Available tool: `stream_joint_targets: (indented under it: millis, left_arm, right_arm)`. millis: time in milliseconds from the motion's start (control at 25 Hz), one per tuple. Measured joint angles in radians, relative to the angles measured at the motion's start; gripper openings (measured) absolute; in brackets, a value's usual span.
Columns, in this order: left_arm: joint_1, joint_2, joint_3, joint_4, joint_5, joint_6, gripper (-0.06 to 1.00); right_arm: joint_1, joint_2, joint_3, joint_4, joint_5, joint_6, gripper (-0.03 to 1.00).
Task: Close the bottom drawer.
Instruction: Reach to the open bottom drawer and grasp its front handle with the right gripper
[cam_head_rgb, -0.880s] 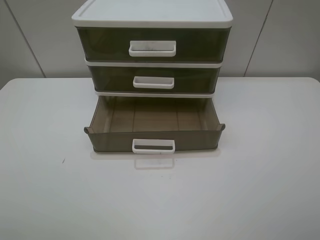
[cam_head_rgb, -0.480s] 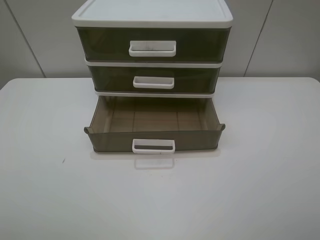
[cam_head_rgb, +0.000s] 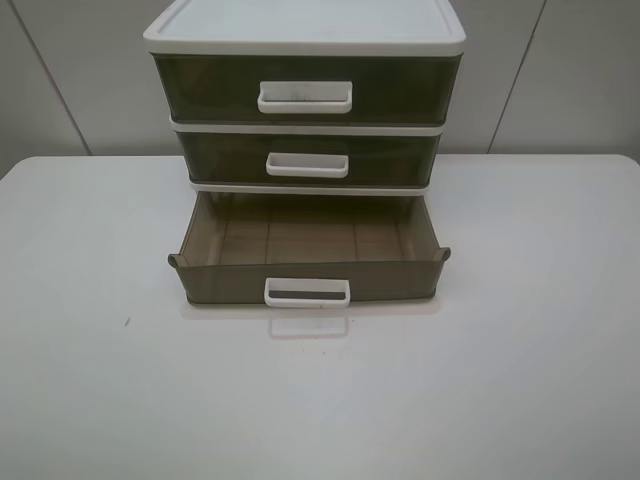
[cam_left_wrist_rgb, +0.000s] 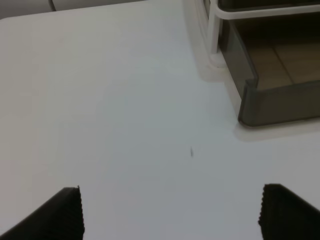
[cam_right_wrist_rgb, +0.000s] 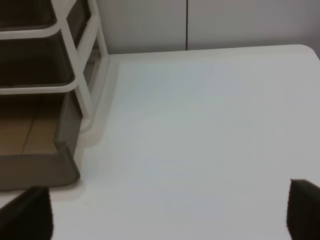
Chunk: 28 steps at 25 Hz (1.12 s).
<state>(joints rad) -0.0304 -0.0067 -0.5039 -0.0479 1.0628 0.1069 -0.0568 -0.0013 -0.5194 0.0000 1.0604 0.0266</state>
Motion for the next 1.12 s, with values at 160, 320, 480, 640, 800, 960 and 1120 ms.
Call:
stream_joint_targets:
  millis: [160, 320, 480, 640, 800, 960, 1120]
  left_arm:
    - [0.0, 0.0, 0.0, 0.0, 0.0, 0.0, 0.72]
    - [0.0, 0.0, 0.0, 0.0, 0.0, 0.0, 0.72]
    - [0.0, 0.0, 0.0, 0.0, 0.0, 0.0, 0.72]
    - [0.0, 0.0, 0.0, 0.0, 0.0, 0.0, 0.72]
    - [0.0, 0.0, 0.0, 0.0, 0.0, 0.0, 0.72]
    - [0.0, 0.0, 0.0, 0.0, 0.0, 0.0, 0.72]
    - [0.0, 0.0, 0.0, 0.0, 0.0, 0.0, 0.72]
  right_arm:
    - [0.0, 0.0, 0.0, 0.0, 0.0, 0.0, 0.82]
    - [0.0, 0.0, 0.0, 0.0, 0.0, 0.0, 0.82]
    - [0.0, 0.0, 0.0, 0.0, 0.0, 0.0, 0.82]
    - [0.001, 0.025, 0.0, 0.0, 0.0, 0.0, 0.82]
    - [0.02, 0.208, -0.023, 0.034, 0.0, 0.0, 0.82]
    - [0.026, 0.442, -0.114, 0.155, -0.024, 0.0, 0.82]
    - [0.056, 0.624, -0.168, 0.21, -0.086, 0.0, 0.82]
